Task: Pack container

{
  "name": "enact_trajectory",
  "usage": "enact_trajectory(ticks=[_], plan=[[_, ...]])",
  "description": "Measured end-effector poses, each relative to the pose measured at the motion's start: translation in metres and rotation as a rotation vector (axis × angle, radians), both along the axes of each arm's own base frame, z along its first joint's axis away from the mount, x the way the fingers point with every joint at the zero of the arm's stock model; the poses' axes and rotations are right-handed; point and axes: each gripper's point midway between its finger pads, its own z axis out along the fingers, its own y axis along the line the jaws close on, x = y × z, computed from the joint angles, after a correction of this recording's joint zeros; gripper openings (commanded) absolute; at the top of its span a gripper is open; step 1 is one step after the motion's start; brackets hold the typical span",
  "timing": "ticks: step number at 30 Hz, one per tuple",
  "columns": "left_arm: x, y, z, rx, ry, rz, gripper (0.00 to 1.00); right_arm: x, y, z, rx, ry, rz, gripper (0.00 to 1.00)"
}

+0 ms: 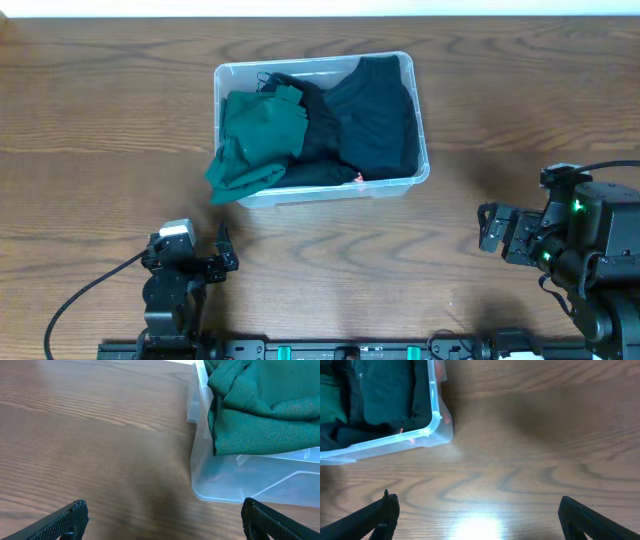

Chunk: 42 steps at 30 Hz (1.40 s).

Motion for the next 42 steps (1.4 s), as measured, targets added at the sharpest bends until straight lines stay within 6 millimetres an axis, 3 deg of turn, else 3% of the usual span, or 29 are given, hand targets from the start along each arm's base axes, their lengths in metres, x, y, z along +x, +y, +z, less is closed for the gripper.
enact_trajectory(ticks=[24, 32, 36, 42], plan=[[0.000, 0.000, 0.000, 0.000, 0.000, 0.000, 0.98, -0.001, 0.001, 0.001, -0.001, -0.007, 0.005, 0.99], [0.000, 0.000, 0.000, 0.000, -0.002, 0.000, 0.98, -0.006, 0.002, 0.015, -0.073, -0.197, 0.049, 0.99], [0.000, 0.000, 0.001, 0.000, -0.003, 0.000, 0.98, -0.004, -0.005, -0.007, -0.100, -0.287, 0.014, 0.99], [0.000, 0.000, 0.001, -0.001, -0.005, 0.000, 0.98, 0.002, -0.010, -0.067, -0.114, -0.358, -0.015, 0.99]])
